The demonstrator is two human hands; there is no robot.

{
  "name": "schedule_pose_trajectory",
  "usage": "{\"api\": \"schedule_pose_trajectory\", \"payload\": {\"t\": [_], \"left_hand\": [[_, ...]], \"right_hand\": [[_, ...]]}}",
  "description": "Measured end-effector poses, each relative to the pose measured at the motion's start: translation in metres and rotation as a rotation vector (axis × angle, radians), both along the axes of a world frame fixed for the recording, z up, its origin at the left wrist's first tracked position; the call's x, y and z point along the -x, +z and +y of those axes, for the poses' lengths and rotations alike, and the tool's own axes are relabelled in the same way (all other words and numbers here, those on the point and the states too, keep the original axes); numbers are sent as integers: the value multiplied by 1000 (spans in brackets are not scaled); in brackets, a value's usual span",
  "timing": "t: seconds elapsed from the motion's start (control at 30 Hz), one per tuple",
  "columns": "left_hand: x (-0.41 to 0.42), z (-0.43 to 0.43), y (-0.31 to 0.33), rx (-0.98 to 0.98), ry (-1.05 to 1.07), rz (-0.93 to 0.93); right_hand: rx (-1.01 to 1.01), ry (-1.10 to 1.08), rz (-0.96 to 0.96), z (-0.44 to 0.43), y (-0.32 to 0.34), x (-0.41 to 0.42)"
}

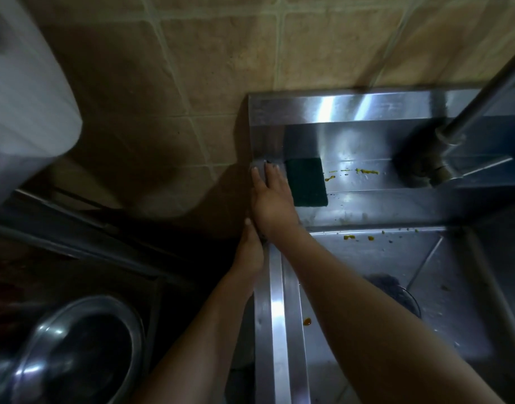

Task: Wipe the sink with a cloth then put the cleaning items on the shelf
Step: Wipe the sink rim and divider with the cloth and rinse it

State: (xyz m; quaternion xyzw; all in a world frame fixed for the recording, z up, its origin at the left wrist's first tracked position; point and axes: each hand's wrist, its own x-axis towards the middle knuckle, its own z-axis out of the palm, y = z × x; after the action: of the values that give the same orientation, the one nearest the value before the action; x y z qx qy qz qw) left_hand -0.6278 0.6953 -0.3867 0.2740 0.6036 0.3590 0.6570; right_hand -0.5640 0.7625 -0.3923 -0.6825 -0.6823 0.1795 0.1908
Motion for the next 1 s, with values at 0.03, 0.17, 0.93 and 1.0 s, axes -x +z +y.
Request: {"api": "schedule_pose_trajectory", "payload": {"t": [0.03, 0.17, 0.93, 1.0], "left_hand": [[-1, -2, 1, -25, 28, 25], [-1, -12, 4, -76, 70, 97], [-5, -26, 1, -230, 97, 539], [-4, -26, 0, -249, 119, 533]], "right_hand": [[10, 6, 1, 1, 1, 0], [27, 3, 22, -1, 3, -1], [71, -34, 45, 13, 2, -2], [72, -23, 72, 7, 5, -1]]}}
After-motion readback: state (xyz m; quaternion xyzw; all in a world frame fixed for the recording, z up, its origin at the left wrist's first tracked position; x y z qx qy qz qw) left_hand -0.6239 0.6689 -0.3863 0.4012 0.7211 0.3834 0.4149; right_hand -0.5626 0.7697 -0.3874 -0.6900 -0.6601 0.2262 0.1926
